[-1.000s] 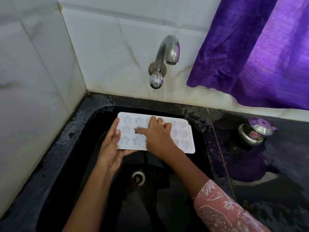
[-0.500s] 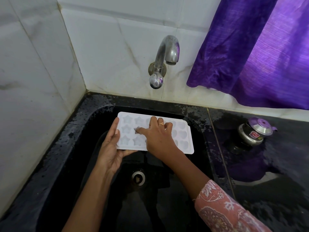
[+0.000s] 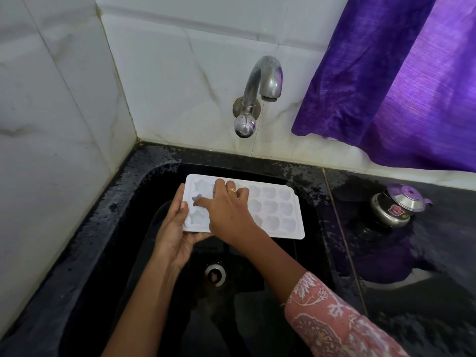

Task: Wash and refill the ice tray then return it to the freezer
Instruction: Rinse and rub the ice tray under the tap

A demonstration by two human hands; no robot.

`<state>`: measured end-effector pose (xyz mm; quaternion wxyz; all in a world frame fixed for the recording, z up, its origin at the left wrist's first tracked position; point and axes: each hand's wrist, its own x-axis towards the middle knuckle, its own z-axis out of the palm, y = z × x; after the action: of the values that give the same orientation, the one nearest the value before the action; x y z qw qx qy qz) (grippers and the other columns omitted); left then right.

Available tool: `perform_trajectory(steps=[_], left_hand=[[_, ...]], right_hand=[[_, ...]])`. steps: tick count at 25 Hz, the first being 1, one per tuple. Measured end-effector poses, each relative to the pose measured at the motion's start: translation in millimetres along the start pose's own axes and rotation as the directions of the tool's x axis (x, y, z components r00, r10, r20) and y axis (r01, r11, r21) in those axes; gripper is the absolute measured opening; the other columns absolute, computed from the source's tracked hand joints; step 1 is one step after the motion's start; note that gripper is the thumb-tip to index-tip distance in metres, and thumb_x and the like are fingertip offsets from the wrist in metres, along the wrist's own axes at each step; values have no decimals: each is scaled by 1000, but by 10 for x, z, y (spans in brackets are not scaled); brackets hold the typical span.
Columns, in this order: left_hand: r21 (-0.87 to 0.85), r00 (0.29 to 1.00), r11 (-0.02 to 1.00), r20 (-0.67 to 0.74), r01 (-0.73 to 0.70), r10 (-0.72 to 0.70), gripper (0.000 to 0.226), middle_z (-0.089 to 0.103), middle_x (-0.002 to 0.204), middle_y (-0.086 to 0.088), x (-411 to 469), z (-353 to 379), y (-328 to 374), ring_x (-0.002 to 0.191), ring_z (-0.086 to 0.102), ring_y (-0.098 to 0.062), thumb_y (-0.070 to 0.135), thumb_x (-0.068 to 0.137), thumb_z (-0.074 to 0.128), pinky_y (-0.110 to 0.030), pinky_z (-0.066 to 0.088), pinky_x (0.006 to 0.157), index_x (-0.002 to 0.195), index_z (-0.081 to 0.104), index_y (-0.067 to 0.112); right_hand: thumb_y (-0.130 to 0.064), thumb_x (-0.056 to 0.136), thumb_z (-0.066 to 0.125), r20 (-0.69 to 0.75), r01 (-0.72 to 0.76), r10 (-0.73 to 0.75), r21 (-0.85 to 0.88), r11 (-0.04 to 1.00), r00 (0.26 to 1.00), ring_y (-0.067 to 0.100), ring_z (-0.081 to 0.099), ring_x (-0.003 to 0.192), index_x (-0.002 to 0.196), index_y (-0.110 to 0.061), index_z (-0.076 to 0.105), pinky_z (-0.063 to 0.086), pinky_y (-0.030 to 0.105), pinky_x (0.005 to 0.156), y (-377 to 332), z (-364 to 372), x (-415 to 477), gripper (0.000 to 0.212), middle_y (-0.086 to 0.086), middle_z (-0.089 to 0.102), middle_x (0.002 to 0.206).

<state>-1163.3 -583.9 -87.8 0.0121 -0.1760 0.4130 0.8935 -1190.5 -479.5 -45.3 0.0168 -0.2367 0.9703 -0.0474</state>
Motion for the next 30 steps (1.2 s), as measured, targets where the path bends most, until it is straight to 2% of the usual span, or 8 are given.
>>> perform_trajectory(steps=[4,7,10,17,21,25,28,30], left_hand=[[-1,1000,1000,-4,-7,7,40,63,110,8,-14,-16,9,87,69,-14,19,99,35,-39,58,53,136,43,31],[-32,1000,999,-18,-1,0,40,63,110,6,-13,-18,17,93,65,-18,18,100,34,-40,57,51,136,44,30],[-24,1000,1000,-21,-5,5,39,63,108,7,-15,-12,43,87,67,-13,18,100,33,-37,56,49,135,44,31],[-11,999,1000,-29,-13,13,39,62,110,5,-21,-49,62,90,64,-15,17,100,34,-37,56,49,135,43,29],[-30,999,1000,-50,-7,5,40,60,110,5,-25,-83,85,94,60,-19,18,100,34,-41,58,51,139,39,27],[-14,998,1000,-61,0,-1,41,60,111,5,-11,-168,108,97,59,-20,20,100,34,-43,58,55,139,38,28],[-9,997,1000,-73,1,-2,33,60,109,6,-2,-199,117,95,59,-20,19,100,34,-41,57,50,128,46,32],[-3,997,1000,-73,6,-6,29,60,109,6,-3,-207,125,94,59,-19,20,100,34,-41,57,50,120,50,35]], right_hand=[[-16,91,49,14,15,-15,-1,1000,1000,30,31,117,136,-35,42,23,42,94,6,0,8,49,11,36,123],[-17,90,50,-24,11,-12,-41,999,1000,30,31,119,134,-33,44,24,43,95,0,4,13,46,11,36,124],[-16,89,52,-56,4,-8,-63,998,998,31,32,120,135,-30,43,25,44,96,-65,31,27,48,11,35,126],[-13,87,53,-30,-13,14,55,998,999,29,30,120,137,-33,40,22,43,97,-57,-36,-28,55,10,33,126],[7,78,45,-91,-189,204,151,970,975,23,29,116,133,-36,42,19,42,98,266,-118,-316,70,5,33,119],[12,78,38,-152,-416,446,195,888,882,19,27,104,125,-39,51,10,31,81,692,-82,-743,71,-2,25,102],[13,77,38,-130,-488,510,170,856,850,16,22,97,122,-37,55,5,29,78,781,3,-941,69,-3,22,101],[11,79,38,-101,-486,504,157,859,858,18,26,102,122,-38,54,6,29,80,779,57,-997,68,-3,21,101]])
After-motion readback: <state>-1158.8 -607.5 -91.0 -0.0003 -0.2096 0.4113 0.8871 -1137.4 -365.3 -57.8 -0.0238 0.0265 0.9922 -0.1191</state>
